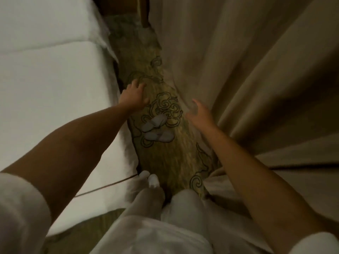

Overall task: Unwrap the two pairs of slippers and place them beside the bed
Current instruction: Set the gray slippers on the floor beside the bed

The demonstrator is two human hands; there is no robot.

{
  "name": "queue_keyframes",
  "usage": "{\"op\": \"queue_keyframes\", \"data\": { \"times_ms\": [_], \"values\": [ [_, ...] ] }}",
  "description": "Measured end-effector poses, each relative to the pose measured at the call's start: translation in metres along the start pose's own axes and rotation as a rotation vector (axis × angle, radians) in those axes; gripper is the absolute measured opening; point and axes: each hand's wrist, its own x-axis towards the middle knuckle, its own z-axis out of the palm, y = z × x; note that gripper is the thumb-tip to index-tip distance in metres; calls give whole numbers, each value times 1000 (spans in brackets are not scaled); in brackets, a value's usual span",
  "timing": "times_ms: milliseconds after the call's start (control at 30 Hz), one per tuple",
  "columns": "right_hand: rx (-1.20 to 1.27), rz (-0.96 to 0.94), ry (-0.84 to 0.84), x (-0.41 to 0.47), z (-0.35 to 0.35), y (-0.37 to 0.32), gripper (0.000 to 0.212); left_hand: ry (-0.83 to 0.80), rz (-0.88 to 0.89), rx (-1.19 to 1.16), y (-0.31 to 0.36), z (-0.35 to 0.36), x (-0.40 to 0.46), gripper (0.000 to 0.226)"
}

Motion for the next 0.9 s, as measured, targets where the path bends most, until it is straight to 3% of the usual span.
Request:
{"op": "queue_keyframes", "data": {
  "times_ms": [133,267,333,400,467,500,567,600,667,767,900],
  "values": [
    [-20,-24,-144,54,50,9,77,-71,-52,-32,-16,50,31,74],
    [0,-75,-179,106,97,22,71,-60,-65,-51,-26,98,71,71],
    [-63,-72,-246,175,165,60,69,-105,-148,-87,-49,172,123,71],
    [-77,-126,-262,176,164,63,67,-94,-123,-98,-50,184,125,70],
    [-116,-157,-303,258,235,108,69,-90,-187,-93,-82,269,183,70],
    [-122,-184,-315,267,232,109,69,-79,-171,-107,-84,273,189,70],
    [-162,-212,-355,330,304,167,70,-153,-215,-137,-110,373,227,71],
    [-171,-216,-346,335,299,166,70,-123,-212,-143,-109,376,230,71],
    [-184,-224,-371,375,372,218,74,-146,-235,-143,-138,469,256,72],
    [-180,-208,-417,410,434,265,82,-159,-250,-118,-160,550,272,66],
    [-252,-240,-466,432,471,295,79,-138,-192,-124,-174,604,285,68]
  ]
}}
